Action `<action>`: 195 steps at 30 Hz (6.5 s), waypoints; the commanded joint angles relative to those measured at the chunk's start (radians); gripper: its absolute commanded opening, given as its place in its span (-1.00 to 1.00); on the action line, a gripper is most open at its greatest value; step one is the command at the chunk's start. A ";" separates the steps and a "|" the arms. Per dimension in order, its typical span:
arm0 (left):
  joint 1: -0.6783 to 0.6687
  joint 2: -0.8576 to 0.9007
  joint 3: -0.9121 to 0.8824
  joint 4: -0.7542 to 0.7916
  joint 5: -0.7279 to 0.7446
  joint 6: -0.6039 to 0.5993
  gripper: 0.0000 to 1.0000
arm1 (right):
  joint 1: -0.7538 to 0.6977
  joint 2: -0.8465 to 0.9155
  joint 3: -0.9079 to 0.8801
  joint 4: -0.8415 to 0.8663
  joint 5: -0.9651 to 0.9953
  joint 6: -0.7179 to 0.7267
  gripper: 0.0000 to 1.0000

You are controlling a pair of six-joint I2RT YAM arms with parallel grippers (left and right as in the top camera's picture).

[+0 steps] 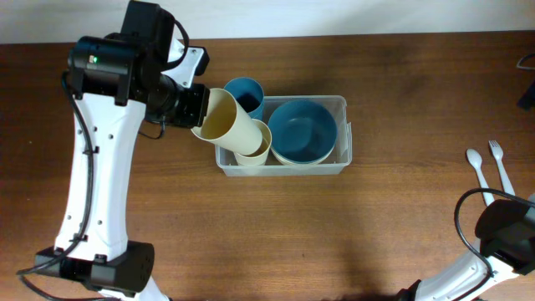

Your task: Pack container

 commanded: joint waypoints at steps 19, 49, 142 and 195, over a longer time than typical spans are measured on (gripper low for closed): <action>-0.002 0.045 0.006 0.031 -0.005 -0.011 -0.18 | 0.000 0.003 -0.004 0.000 0.013 0.000 0.98; 0.295 0.014 0.144 0.003 -0.473 -0.036 1.00 | 0.000 0.003 -0.004 0.000 0.013 0.000 0.98; 0.413 0.014 0.144 0.013 -0.544 -0.036 0.99 | -0.055 0.068 -0.504 0.108 -0.168 -0.783 0.98; 0.413 0.014 0.144 0.013 -0.544 -0.036 1.00 | -0.034 0.319 -0.541 0.342 -0.156 -0.774 0.98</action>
